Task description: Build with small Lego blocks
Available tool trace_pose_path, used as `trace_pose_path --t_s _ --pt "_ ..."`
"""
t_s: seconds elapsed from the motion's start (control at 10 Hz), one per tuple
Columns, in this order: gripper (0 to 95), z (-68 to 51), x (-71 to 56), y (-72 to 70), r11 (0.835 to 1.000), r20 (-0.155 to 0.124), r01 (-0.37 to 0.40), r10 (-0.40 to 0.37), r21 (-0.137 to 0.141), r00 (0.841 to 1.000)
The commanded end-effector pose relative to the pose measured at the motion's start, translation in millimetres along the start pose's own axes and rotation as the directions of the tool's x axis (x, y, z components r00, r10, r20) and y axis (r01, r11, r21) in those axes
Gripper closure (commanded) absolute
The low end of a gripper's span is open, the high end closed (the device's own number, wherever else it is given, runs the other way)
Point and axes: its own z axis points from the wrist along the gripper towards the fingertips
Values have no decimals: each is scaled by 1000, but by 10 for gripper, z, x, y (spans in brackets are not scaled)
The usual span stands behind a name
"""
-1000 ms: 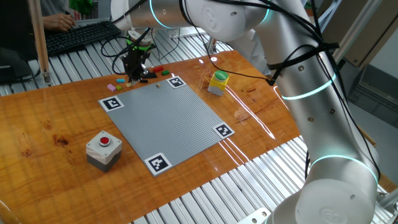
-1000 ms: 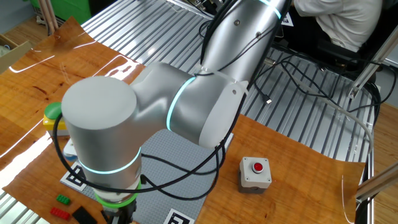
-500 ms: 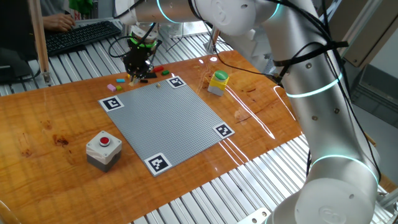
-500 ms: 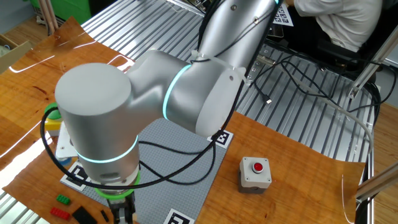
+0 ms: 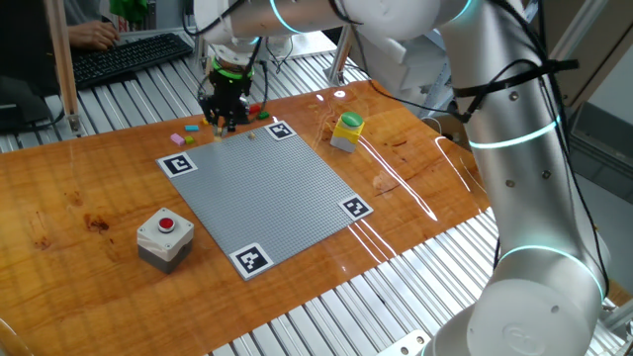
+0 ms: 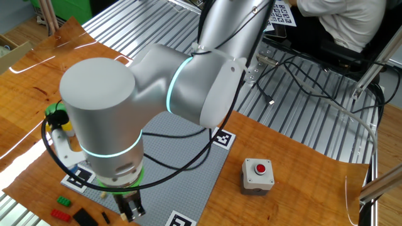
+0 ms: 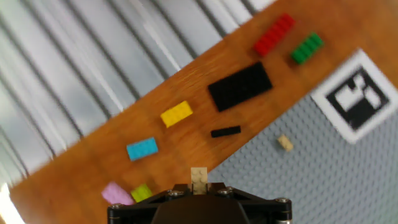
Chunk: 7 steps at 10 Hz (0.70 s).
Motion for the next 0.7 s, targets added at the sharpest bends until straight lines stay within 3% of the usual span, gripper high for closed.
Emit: trace_pose_path --t_s 0.1,0.3,0.7 --pt "950 44 100 -195 963 -12 270 -270 17 963" --pt "950 59 116 -347 933 -41 359 -358 20 933" --pt "950 52 73 -484 878 -60 477 -474 50 879"
